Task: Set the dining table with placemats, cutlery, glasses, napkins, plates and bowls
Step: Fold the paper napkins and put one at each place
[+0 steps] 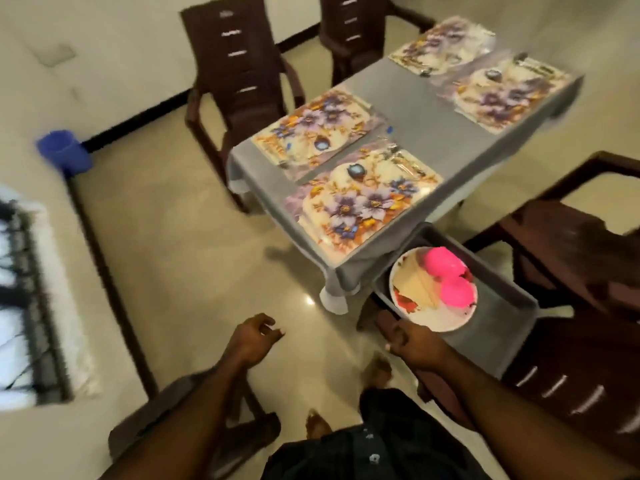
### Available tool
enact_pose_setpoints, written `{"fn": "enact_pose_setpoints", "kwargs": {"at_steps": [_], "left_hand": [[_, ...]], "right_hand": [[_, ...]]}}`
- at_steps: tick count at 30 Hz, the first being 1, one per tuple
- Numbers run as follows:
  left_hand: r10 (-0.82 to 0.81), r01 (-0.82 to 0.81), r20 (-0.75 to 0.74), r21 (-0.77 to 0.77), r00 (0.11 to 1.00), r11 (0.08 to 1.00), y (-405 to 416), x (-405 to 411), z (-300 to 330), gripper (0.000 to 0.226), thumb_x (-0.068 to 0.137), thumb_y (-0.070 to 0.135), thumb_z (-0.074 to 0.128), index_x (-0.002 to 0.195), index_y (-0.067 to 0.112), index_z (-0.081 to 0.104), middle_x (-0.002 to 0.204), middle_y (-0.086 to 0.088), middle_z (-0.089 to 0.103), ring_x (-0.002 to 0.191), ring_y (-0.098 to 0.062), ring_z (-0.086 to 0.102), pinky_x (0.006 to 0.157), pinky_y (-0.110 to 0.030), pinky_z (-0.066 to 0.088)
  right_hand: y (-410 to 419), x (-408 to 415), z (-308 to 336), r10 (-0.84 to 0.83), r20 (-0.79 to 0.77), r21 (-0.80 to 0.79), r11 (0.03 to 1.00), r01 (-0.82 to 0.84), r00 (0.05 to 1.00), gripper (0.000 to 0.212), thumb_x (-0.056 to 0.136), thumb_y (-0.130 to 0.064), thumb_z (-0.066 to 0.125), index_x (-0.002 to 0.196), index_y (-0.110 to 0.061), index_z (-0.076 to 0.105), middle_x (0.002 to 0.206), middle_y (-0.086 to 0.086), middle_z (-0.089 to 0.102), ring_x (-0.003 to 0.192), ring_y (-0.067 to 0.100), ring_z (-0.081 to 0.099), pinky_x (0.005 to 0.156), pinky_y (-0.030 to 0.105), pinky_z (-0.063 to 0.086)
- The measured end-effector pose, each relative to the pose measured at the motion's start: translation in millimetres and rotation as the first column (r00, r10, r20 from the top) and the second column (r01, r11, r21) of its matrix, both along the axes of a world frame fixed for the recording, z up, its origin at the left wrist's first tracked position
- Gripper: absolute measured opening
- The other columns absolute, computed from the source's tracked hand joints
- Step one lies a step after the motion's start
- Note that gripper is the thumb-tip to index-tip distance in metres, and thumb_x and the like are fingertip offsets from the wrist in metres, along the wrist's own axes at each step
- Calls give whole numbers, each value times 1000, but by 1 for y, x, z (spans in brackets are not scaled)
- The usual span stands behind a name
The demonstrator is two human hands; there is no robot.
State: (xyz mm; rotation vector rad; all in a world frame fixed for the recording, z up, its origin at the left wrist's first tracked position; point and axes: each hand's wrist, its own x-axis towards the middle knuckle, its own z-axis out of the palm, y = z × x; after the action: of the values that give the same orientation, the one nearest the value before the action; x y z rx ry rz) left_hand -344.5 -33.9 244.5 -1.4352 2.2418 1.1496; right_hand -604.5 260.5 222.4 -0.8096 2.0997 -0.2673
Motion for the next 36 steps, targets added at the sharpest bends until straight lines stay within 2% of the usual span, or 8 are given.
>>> {"fn": "enact_pose_setpoints", "kwargs": {"at_steps": [4, 11, 13, 16, 22, 26, 31, 36], "left_hand": [[-224, 223, 32, 24, 974, 974, -16, -119, -6, 32, 89, 49, 80, 110, 27, 70, 99, 2, 71, 86, -14, 68, 72, -28, 55], [-522, 516, 2, 154, 853, 843, 53, -260, -29, 49, 85, 56, 80, 122, 24, 70, 102, 8, 72, 92, -11, 70, 83, -34, 60], [-554, 543, 13, 183, 832, 820, 69, -293, -33, 40, 85, 55, 80, 115, 30, 69, 99, 10, 71, 90, -9, 69, 74, -29, 58], [-629, 614, 12, 205, 777, 762, 88, -341, -52, 29, 83, 51, 83, 101, 33, 69, 92, 11, 73, 88, -10, 71, 81, -34, 61], [-675, 648, 42, 242, 737, 723, 115, -442, -133, 29, 87, 37, 84, 108, 24, 70, 95, 2, 74, 92, -22, 72, 84, -31, 59], [-629, 618, 18, 172, 777, 767, 136, -508, -193, 54, 84, 60, 74, 118, 20, 68, 114, -4, 74, 103, -30, 71, 91, -37, 58], [-617, 612, 75, 82, 783, 787, 157, -561, -235, 69, 92, 67, 66, 139, 17, 57, 132, -9, 68, 118, -35, 65, 96, -38, 55], [-572, 567, 79, 80, 816, 820, 165, -584, -255, 67, 83, 65, 74, 131, 20, 61, 123, -6, 70, 101, -36, 71, 75, -52, 65]], "right_hand": [[27, -40, -16, -277, 22, 4, 961, 277, 961, 54, 92, -50, 71, 135, -20, 59, 128, 5, 67, 112, 22, 64, 89, 28, 47], [60, -103, -54, -480, 113, 68, 877, 476, 870, 67, 86, -59, 70, 142, -25, 53, 137, 4, 65, 115, 23, 63, 84, 28, 46], [69, -118, -66, -517, 93, 80, 856, 511, 851, 68, 83, -61, 68, 139, -26, 53, 139, 4, 64, 117, 24, 63, 83, 29, 45], [79, -140, -89, -613, 91, 121, 789, 603, 785, 60, 87, -57, 71, 135, -25, 54, 128, 5, 71, 113, 23, 65, 79, 30, 46], [88, -169, -167, -888, 177, 167, 452, 876, 424, 56, 88, -50, 77, 129, -20, 54, 83, -6, 69, 94, 23, 69, 87, 34, 54], [84, -197, -226, -988, 44, 112, 150, 982, 146, 66, 85, -47, 79, 136, -15, 52, 120, 14, 71, 110, 37, 67, 93, 43, 56], [80, -235, -272, -998, -48, 84, 28, 996, 32, 58, 87, -45, 74, 132, -12, 56, 125, 18, 69, 113, 42, 66, 92, 45, 56], [84, -239, -297, -999, -40, 80, -26, 996, -23, 27, 85, -24, 68, 108, -11, 73, 108, 16, 75, 96, 40, 69, 82, 38, 58]]}}
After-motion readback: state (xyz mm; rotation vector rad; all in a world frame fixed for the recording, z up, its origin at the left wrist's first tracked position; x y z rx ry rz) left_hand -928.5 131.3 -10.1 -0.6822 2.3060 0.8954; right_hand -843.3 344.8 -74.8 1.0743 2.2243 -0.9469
